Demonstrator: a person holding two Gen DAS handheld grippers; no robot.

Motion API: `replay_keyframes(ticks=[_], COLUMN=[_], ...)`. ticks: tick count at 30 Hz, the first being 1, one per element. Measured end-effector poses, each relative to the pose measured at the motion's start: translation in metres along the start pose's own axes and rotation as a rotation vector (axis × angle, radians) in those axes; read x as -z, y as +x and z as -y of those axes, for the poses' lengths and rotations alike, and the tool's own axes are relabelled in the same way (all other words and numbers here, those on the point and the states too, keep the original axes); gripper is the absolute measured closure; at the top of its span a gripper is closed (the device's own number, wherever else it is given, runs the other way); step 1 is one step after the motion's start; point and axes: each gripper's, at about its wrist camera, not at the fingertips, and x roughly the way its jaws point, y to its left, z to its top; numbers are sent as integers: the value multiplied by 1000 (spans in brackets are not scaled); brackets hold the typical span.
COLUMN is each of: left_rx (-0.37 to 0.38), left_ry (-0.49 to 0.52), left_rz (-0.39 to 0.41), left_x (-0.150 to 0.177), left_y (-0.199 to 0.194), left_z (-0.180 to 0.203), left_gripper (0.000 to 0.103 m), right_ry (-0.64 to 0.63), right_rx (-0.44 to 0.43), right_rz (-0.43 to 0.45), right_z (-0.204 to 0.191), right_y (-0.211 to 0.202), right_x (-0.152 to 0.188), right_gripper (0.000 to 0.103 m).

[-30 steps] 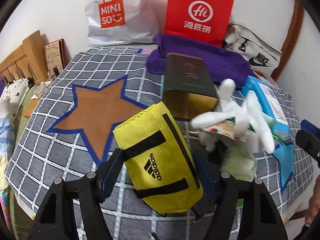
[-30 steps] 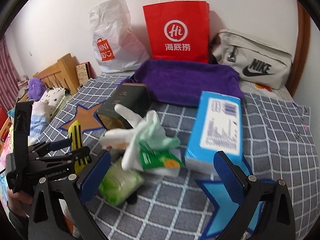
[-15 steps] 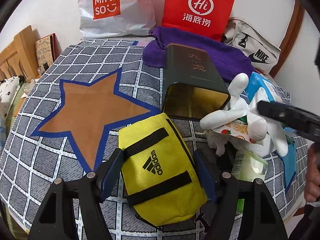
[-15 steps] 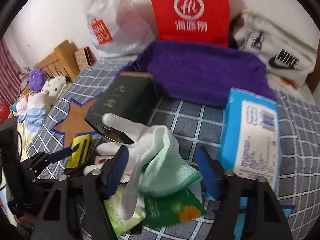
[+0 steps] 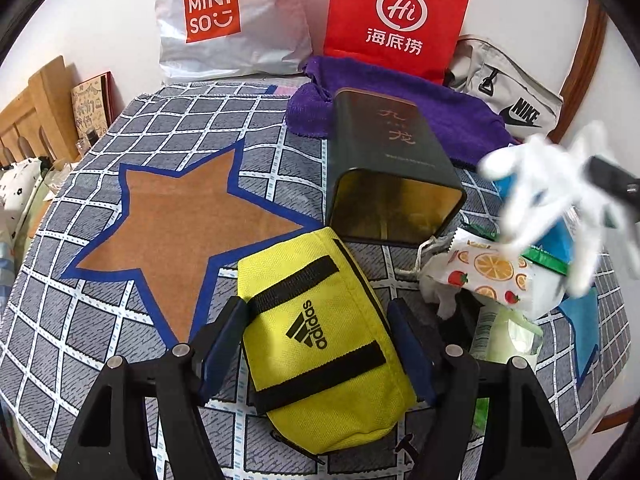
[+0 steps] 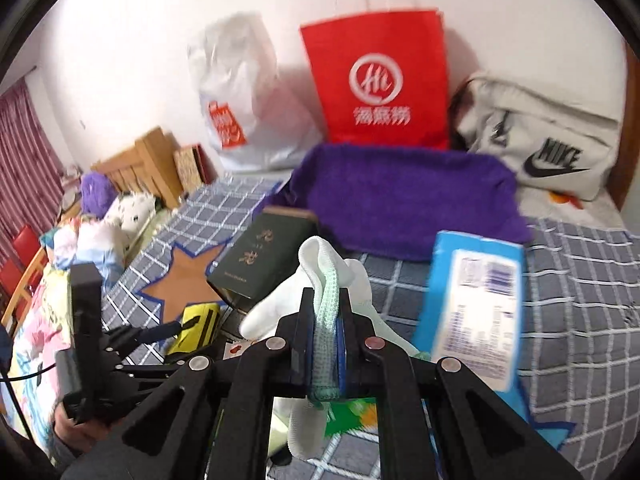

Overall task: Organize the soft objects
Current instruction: 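Grasp the white glove with green cuff with the right tool while the left tool holds the pouch, then carry the pouch with the left tool while the right tool carries the glove to the purple towel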

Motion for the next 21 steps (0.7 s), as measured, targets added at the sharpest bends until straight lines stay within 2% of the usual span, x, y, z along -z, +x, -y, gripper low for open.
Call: replay_keyframes(ticks=[4, 8, 13, 18, 21], left_rx=[-16, -62, -129, -158, -164], left_ry=[-17, -5, -12, -1, 1], left_rz=[-9, -17, -35, -34, -38], left_x=[4, 9, 11, 10, 7], left_y=[-4, -4, 3, 1, -3], left_z=[-1, 3, 10, 13, 14], left_gripper=[31, 29, 27, 52, 55], right_ry=[15, 15, 72, 104, 128], right_rx=[23, 84, 119, 112, 127], right_rz=[35, 37, -12, -100, -134], right_z=[13, 31, 61, 81, 90], right_y=[-36, -69, -83, -58, -43], right_x=[13, 41, 84, 118, 127], right_gripper=[94, 94, 94, 92, 88])
